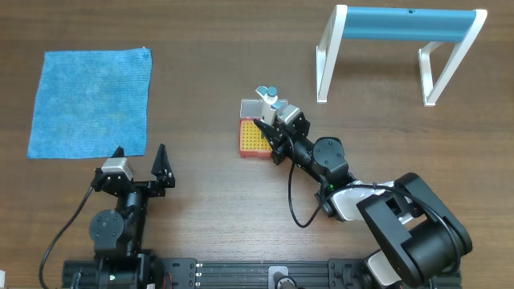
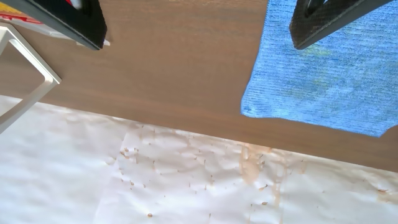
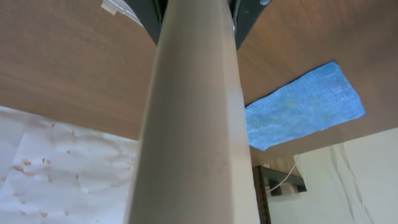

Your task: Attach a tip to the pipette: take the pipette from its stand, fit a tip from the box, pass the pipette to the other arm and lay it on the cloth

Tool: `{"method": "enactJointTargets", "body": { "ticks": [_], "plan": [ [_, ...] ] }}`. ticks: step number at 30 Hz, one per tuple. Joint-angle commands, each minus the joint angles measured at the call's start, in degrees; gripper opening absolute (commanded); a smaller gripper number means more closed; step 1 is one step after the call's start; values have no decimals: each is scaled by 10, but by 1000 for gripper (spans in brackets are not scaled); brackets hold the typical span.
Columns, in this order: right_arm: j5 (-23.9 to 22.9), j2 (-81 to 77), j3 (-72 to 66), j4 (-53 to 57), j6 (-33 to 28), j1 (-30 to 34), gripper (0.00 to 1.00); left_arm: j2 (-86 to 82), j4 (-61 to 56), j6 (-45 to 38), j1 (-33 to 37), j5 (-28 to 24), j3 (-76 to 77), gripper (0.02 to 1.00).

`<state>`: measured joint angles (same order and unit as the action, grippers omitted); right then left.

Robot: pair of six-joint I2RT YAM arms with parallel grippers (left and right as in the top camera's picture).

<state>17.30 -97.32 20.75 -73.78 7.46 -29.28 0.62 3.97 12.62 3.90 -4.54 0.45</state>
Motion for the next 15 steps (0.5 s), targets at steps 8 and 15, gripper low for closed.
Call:
{"method": "enactJointTargets", "body": {
  "ticks": [8,15],
  "plan": [
    [-1,-9,-9,-53,2,-1,75,-4,3,-9,-2,-2,-1,956],
    [-1,33,-9,-53,2,-1,75,-4,3,-9,-2,-2,-1,954]
  ]
}}
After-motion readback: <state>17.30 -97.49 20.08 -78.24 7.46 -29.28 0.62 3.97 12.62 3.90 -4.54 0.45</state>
